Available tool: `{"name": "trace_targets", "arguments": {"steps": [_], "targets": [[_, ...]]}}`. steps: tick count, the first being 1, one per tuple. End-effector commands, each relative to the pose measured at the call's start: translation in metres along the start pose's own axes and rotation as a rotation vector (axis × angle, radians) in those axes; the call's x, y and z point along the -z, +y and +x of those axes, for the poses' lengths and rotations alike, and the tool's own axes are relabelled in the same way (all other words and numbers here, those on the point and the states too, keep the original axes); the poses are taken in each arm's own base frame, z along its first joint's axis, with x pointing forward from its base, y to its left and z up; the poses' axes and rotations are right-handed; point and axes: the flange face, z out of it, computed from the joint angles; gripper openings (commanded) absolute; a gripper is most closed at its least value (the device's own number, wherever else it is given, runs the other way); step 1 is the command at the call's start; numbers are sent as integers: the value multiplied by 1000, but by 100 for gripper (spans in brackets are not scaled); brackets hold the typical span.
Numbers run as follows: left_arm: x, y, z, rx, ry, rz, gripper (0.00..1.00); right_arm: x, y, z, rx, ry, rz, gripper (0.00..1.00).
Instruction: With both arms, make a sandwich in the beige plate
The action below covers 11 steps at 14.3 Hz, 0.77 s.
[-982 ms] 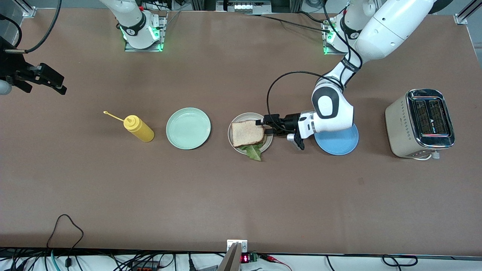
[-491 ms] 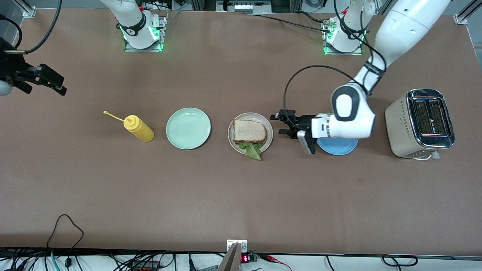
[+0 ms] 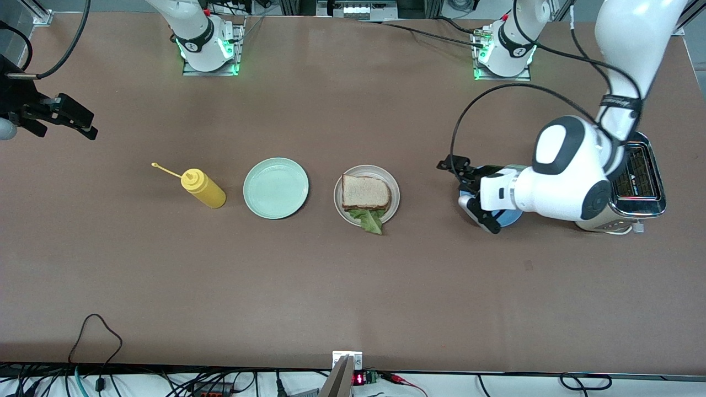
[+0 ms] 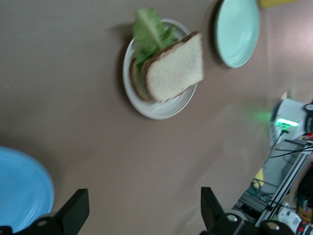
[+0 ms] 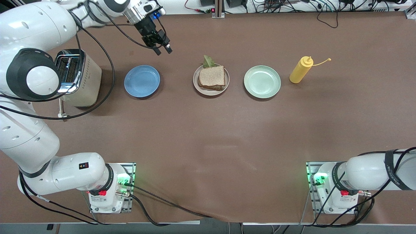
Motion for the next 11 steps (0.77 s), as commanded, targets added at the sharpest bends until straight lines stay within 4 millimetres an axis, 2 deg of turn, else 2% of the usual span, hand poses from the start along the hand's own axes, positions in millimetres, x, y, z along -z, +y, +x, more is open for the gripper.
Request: {"name": "trace_targets", "arguments": {"steps": [1, 4, 6, 8, 11], "targets": [[40, 12, -16, 105, -62, 148, 100, 4, 1, 2, -5, 11, -11, 100], [80, 32, -41, 243, -58, 298, 100, 4, 1, 2, -4, 11, -11, 100], [101, 45, -54, 275, -23, 383, 100, 4, 0, 3, -2, 17, -10, 100], [124, 42, -68, 297, 16, 421, 100, 4, 0, 3, -2, 17, -10, 100], [171, 32, -106, 375, 103, 473, 100, 4, 1, 3, -4, 17, -12, 100]]}}
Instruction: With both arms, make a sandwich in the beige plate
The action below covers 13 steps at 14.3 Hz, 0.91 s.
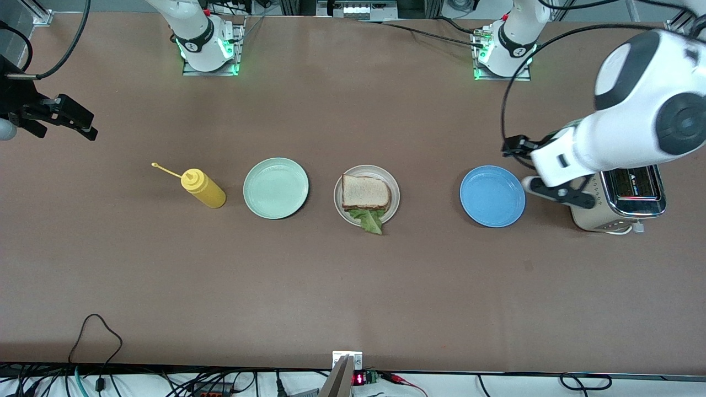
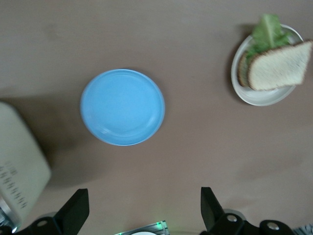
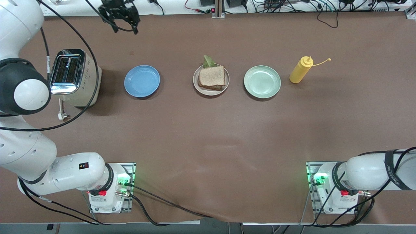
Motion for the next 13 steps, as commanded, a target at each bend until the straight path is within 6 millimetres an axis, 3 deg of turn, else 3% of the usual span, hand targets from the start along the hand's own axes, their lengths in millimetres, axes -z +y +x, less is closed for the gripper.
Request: {"name": "trace_targets", "arguments": {"steps": [1, 4, 5, 7, 10, 13], "targets": [[35, -32, -32, 86, 63, 58, 100, 4, 0, 2, -3, 12, -12, 100], [59, -48, -57, 146, 172, 96, 100, 4, 1, 2, -4, 12, -10, 100], [59, -63, -62, 179, 226, 89, 100, 4, 1, 2, -4, 12, -10, 100], [50, -59, -76, 177, 272, 62, 100, 4, 1, 2, -4, 11, -11, 100], [54, -48, -97, 159, 270, 78, 100, 4, 1, 2, -4, 11, -11, 100], [55, -49, -98, 155, 253, 83, 100, 4, 1, 2, -6, 11, -9, 100]]}}
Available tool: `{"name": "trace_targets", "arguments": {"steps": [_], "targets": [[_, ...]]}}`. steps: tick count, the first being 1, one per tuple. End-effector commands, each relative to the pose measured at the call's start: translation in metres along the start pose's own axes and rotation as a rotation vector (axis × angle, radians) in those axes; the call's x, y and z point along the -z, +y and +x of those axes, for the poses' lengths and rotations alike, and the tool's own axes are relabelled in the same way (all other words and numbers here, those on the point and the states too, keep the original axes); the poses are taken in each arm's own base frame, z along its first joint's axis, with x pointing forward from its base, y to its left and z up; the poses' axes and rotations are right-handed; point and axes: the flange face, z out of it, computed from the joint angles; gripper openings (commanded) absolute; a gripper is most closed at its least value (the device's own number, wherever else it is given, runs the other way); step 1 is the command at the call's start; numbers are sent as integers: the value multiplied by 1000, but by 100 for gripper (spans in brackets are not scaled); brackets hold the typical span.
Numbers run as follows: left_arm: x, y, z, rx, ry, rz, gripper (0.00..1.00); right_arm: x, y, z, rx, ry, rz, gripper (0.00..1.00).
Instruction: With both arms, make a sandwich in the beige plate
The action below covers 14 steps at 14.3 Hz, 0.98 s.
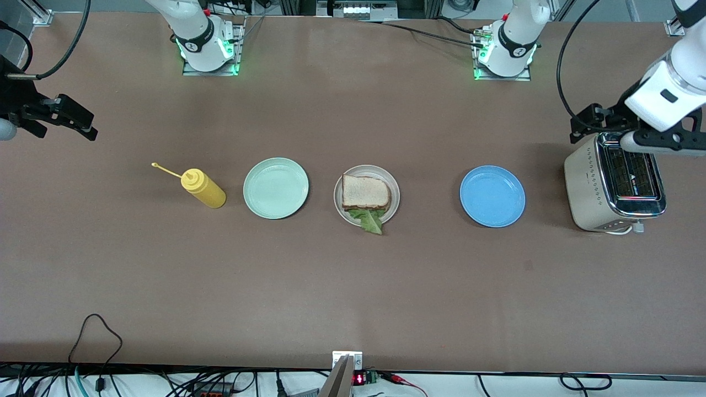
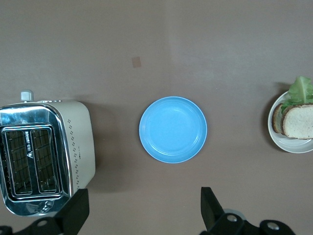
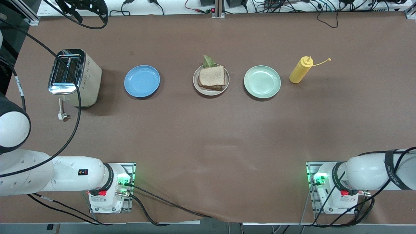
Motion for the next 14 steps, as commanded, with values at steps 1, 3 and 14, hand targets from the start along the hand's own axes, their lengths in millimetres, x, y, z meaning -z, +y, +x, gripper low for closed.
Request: {"name": "trace_targets", "arguments": {"steps": [1, 3, 14], "targets": [[1, 0, -8, -16, -13, 2, 100, 4, 1, 2, -7, 10, -8, 100], [2, 2, -10, -20, -27, 4, 100, 2, 1, 2, -7, 8, -3, 100], [3, 0, -11, -17, -35, 4, 100, -4, 0, 6, -4, -3, -4, 100]]}}
